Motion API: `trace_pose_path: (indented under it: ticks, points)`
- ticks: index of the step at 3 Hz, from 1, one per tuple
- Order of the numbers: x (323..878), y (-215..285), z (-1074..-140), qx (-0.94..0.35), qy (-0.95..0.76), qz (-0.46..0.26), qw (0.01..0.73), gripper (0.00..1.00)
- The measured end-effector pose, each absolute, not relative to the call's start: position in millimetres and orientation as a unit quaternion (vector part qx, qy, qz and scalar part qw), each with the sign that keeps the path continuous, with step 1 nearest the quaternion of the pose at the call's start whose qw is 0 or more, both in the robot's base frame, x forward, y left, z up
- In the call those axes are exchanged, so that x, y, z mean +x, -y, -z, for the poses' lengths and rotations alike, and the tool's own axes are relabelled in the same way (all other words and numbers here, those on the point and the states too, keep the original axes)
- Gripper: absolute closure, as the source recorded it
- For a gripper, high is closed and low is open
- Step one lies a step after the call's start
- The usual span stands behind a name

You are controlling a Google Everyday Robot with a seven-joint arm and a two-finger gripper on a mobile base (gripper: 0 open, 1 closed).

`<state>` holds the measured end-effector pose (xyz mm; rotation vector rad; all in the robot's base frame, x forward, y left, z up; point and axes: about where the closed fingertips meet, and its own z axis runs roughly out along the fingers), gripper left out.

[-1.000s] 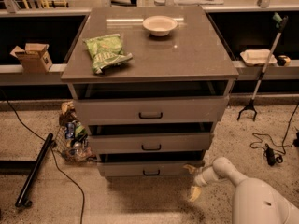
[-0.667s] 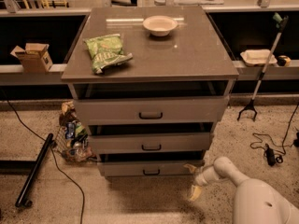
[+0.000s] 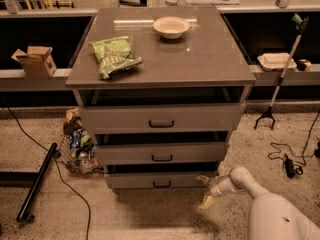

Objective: Close bottom drawer

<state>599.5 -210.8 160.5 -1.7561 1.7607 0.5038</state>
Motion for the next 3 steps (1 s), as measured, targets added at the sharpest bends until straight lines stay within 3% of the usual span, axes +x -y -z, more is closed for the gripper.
trace_pose_path:
  ticks: [1,3]
  points:
    - [603.5,214.2,-162.4,-0.656,-0.664,-0.19,0.304,0.0]
    - [607.1,213.2,-162.5,-0.654,-0.66,-0.195,0.313,0.0]
